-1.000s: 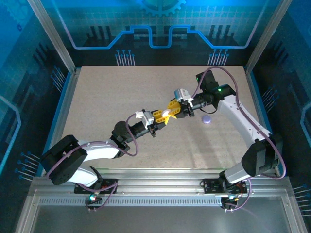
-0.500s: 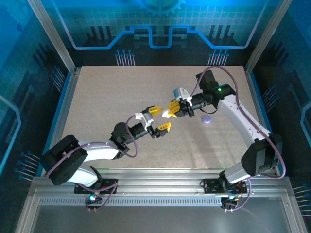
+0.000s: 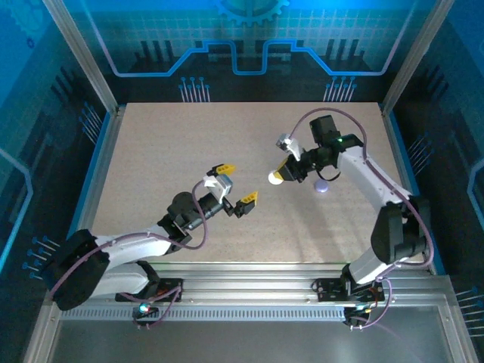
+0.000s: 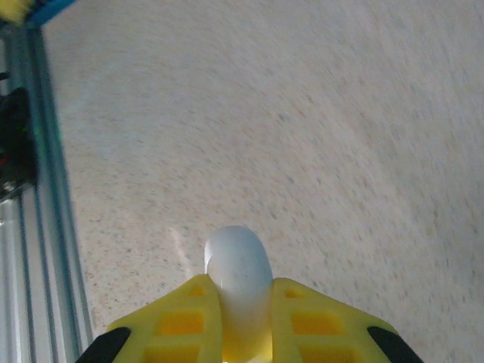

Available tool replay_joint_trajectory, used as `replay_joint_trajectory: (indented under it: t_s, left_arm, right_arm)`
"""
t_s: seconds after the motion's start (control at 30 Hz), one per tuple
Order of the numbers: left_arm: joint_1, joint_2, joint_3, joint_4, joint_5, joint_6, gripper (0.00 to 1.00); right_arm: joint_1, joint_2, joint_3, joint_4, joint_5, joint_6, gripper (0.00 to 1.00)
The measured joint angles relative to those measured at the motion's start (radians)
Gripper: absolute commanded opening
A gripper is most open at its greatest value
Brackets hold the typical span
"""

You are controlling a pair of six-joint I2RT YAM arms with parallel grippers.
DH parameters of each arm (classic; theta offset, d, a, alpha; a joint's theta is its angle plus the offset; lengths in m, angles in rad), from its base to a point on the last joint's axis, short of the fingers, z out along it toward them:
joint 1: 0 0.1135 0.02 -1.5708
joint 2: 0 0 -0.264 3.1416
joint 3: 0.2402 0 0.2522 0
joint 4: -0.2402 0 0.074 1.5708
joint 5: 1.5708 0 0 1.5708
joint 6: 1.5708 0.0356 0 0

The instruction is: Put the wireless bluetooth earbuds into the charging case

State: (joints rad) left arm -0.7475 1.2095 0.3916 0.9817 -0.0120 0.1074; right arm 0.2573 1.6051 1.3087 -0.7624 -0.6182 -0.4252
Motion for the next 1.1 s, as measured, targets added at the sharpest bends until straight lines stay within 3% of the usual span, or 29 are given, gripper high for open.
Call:
replay_joint_trajectory:
  t_s: [0.17,0.43,0.73,1.1]
  left_arm:
    - [0.000,-0.027,0.009,-0.168,-0.068,-0.001,0.99]
    - [0.000,-0.027,0.038,-0.329,-0.146,-0.009,0.99]
    - [0.000,-0.027,0.039,-0.372,-0.176,-0.031,0.99]
    - [0.004,-0.027,0.039,-0.380,-0.179,-0.031,0.99]
  right_arm:
    - [-0.047,0.153,0.002,0.002,0.052,0.118,0.07]
    - [-0.096,0.269,0.011,-0.008,0.073,0.233,0.08]
    - [-0.156,0.359,0.022,-0.008,0.090,0.295,0.09]
    - [-0.174,0.405,0.053,-0.027,0.103,0.317,0.26]
